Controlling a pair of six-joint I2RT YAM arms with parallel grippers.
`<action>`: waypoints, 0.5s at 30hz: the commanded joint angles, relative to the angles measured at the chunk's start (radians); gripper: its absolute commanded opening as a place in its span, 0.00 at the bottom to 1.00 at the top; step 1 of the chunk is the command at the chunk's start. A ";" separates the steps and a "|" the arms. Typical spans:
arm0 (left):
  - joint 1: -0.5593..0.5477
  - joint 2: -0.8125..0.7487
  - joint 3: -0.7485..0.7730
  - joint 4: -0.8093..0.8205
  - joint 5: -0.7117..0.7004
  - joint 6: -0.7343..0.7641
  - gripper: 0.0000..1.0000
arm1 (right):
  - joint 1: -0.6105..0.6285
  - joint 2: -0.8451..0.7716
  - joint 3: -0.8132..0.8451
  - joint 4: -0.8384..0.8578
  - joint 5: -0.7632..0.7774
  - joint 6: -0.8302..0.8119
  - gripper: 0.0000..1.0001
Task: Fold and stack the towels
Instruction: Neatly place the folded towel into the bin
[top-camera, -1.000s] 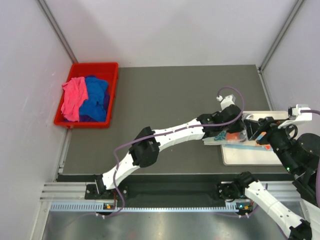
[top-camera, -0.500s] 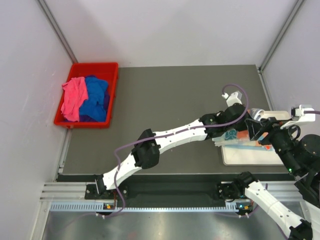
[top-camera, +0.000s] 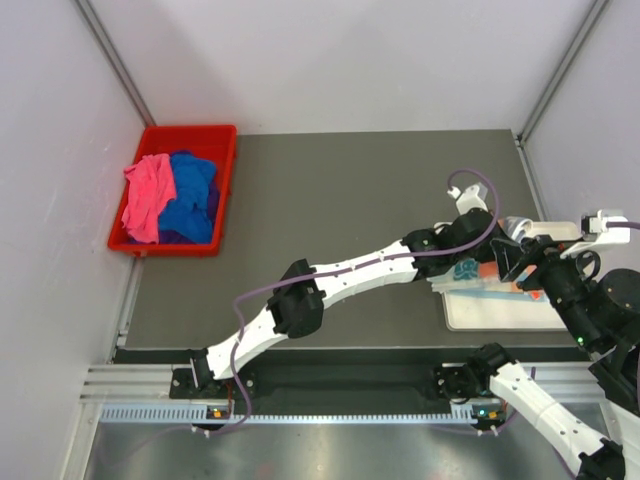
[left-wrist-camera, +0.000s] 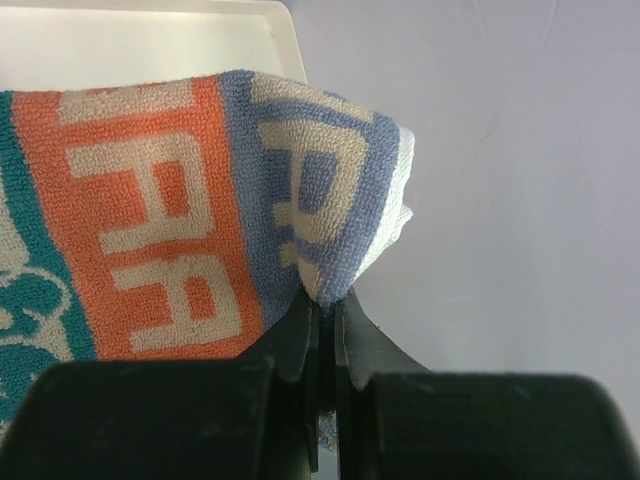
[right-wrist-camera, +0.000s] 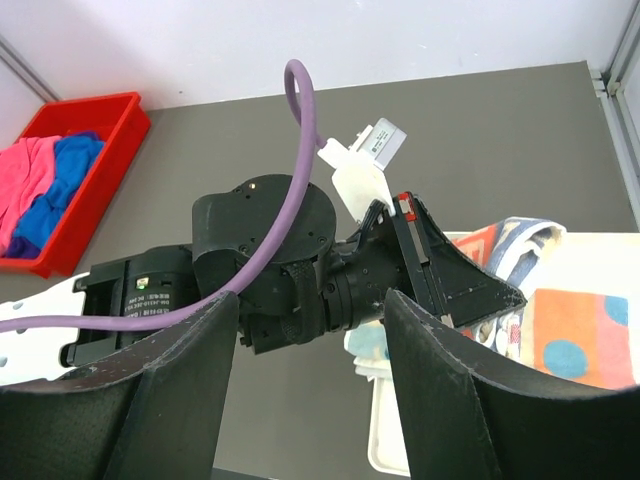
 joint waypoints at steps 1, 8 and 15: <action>-0.015 -0.050 0.043 0.063 -0.012 0.032 0.00 | -0.006 0.006 0.033 -0.001 0.013 -0.018 0.60; -0.021 -0.079 0.034 0.062 -0.026 0.050 0.00 | -0.006 0.006 0.030 0.002 0.009 -0.021 0.60; -0.029 -0.135 -0.012 0.073 -0.064 0.087 0.00 | -0.003 0.006 0.030 0.002 0.012 -0.021 0.60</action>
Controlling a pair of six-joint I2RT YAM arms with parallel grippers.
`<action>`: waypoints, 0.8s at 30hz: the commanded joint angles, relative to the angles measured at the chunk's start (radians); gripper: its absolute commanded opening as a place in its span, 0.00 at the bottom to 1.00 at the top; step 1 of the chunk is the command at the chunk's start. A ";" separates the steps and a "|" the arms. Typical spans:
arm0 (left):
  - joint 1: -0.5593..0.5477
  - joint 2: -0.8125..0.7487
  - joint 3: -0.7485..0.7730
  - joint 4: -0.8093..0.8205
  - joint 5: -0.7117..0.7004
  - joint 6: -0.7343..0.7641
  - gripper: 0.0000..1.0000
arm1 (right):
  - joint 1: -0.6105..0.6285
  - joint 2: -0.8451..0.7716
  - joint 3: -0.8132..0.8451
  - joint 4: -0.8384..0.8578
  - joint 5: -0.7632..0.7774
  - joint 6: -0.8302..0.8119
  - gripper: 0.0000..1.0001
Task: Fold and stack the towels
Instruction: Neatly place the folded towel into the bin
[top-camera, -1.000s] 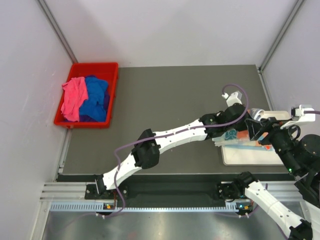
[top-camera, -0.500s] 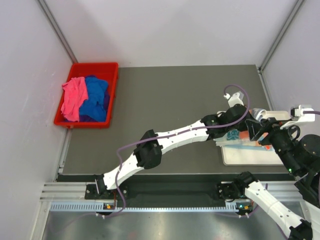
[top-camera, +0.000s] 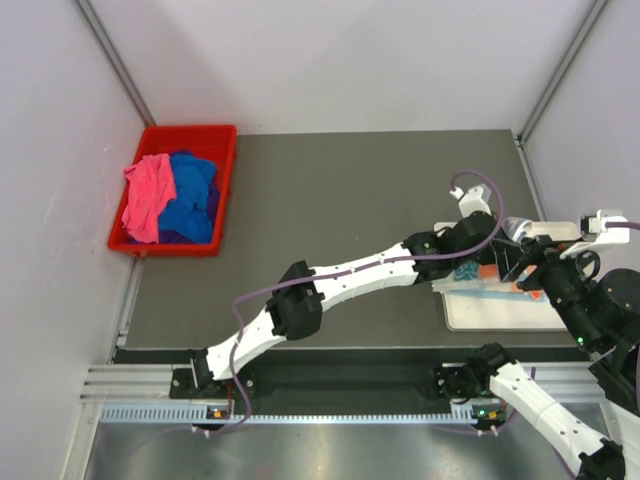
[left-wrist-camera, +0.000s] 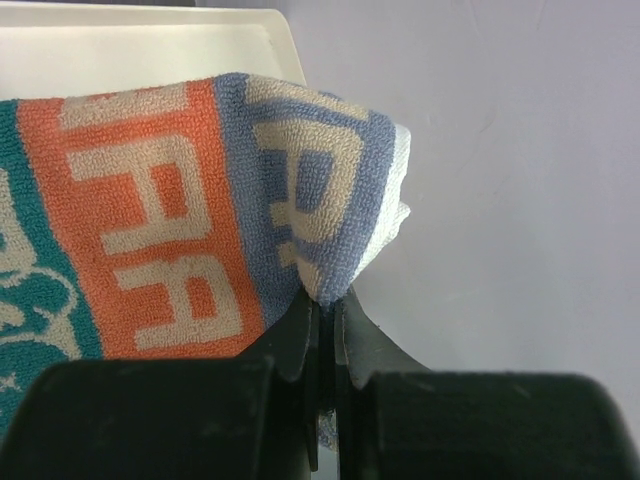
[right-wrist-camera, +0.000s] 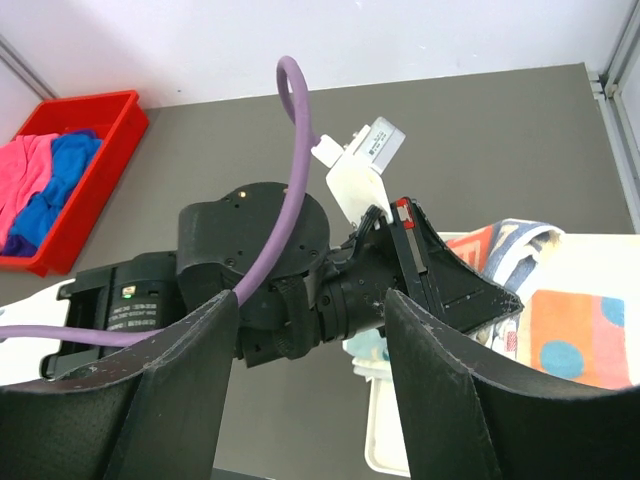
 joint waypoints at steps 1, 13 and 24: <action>-0.012 -0.121 0.000 0.075 -0.026 0.036 0.00 | -0.001 0.006 0.030 0.004 0.014 -0.014 0.60; -0.015 -0.078 0.027 0.075 -0.012 0.021 0.00 | 0.002 0.003 0.019 0.006 0.024 -0.017 0.60; 0.035 0.102 0.055 0.179 0.159 -0.097 0.00 | 0.002 -0.014 -0.004 0.004 0.034 -0.017 0.60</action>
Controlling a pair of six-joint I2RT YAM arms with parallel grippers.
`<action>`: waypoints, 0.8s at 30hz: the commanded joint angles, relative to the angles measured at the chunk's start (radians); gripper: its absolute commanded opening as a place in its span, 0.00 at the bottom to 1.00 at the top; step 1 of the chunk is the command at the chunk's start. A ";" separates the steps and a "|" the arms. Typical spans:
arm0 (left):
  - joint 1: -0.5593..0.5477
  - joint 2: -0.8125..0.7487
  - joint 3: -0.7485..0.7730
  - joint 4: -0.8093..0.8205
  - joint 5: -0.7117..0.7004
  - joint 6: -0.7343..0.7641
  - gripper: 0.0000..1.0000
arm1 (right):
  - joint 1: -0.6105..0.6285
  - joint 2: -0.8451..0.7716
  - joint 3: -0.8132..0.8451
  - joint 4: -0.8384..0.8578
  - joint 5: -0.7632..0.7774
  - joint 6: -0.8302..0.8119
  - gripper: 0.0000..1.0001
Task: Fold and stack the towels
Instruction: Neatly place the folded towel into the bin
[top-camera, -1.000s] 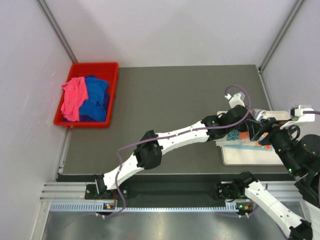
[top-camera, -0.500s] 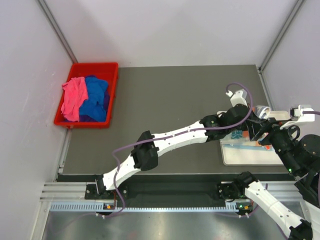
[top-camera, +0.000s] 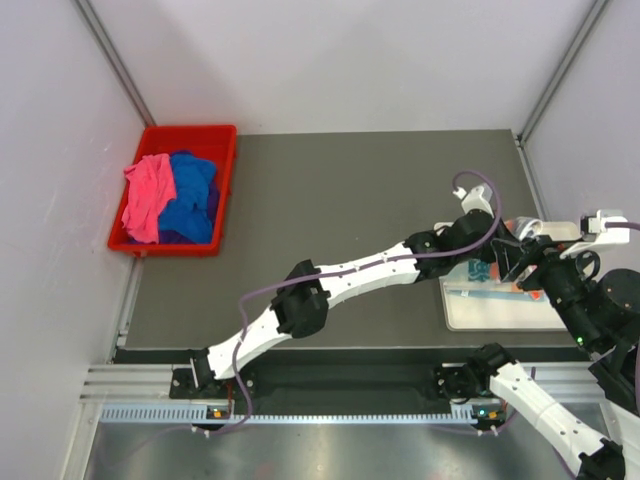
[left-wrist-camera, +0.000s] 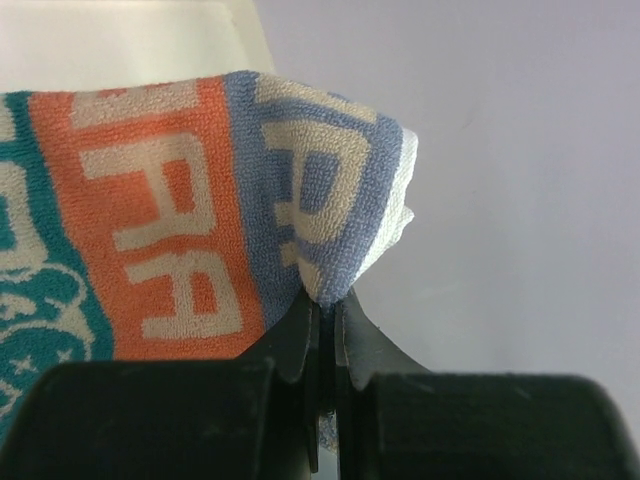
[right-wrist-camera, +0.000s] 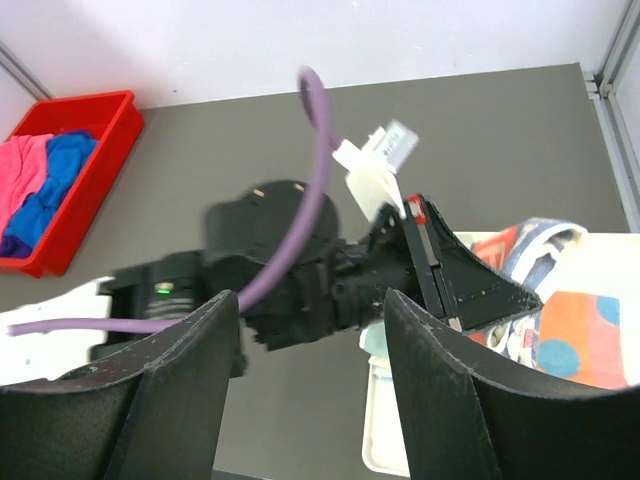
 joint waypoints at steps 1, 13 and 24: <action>0.024 0.080 0.033 0.101 0.094 -0.061 0.00 | 0.001 -0.012 -0.003 0.006 0.030 -0.015 0.60; 0.052 0.195 0.037 0.225 0.214 -0.093 0.38 | 0.003 -0.020 -0.021 0.009 0.037 -0.018 0.60; 0.060 0.183 0.033 0.225 0.237 -0.063 0.56 | 0.003 -0.016 -0.024 0.011 0.044 -0.020 0.60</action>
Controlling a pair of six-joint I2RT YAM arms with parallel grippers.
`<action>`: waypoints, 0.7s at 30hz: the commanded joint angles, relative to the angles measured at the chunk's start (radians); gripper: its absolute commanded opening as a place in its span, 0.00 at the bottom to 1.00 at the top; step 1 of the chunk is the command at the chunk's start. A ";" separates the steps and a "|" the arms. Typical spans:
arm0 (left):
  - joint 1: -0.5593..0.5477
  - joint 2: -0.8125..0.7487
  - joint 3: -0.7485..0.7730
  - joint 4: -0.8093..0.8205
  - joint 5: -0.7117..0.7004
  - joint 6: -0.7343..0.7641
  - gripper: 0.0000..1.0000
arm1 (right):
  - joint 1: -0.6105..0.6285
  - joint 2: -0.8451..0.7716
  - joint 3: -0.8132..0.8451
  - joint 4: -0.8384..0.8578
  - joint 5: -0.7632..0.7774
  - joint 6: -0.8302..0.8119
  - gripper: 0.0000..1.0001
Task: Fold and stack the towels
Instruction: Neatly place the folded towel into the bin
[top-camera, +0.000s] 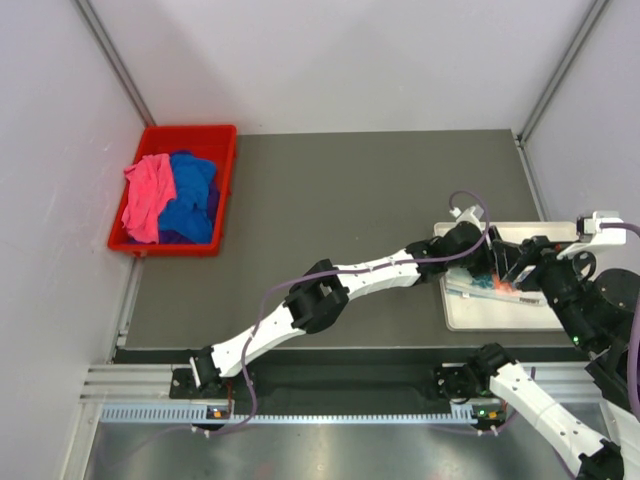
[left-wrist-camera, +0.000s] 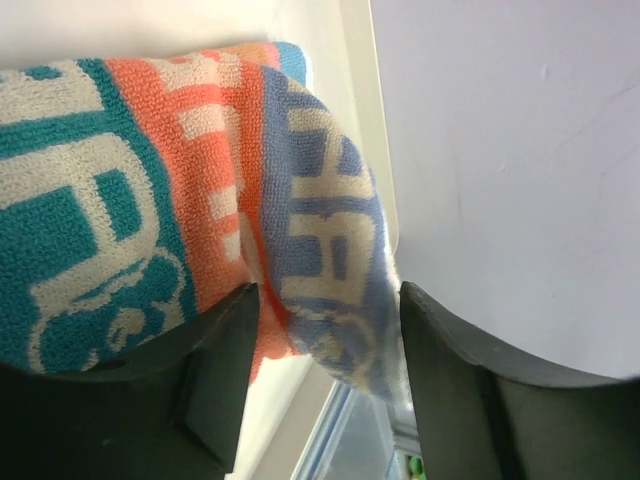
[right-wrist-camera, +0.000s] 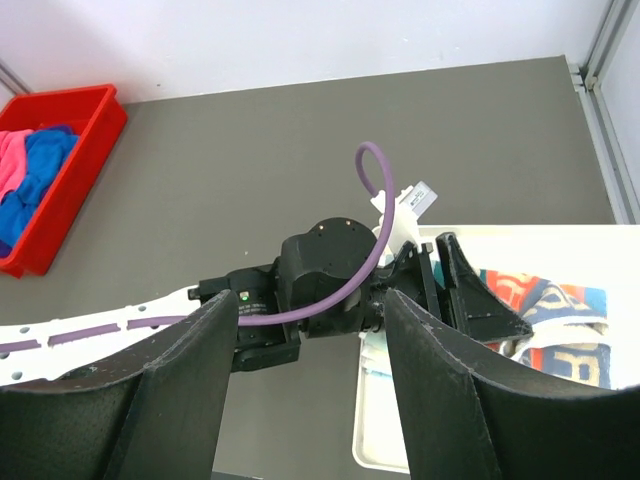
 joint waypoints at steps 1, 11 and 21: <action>0.003 -0.036 0.030 0.075 0.021 0.014 0.65 | 0.001 -0.002 0.002 0.013 0.019 -0.011 0.60; 0.003 -0.047 0.017 0.060 0.021 0.030 0.61 | 0.001 0.004 0.013 0.011 0.017 -0.008 0.60; 0.001 -0.100 -0.049 0.177 0.047 0.084 0.65 | 0.001 0.011 0.022 0.004 0.011 -0.004 0.59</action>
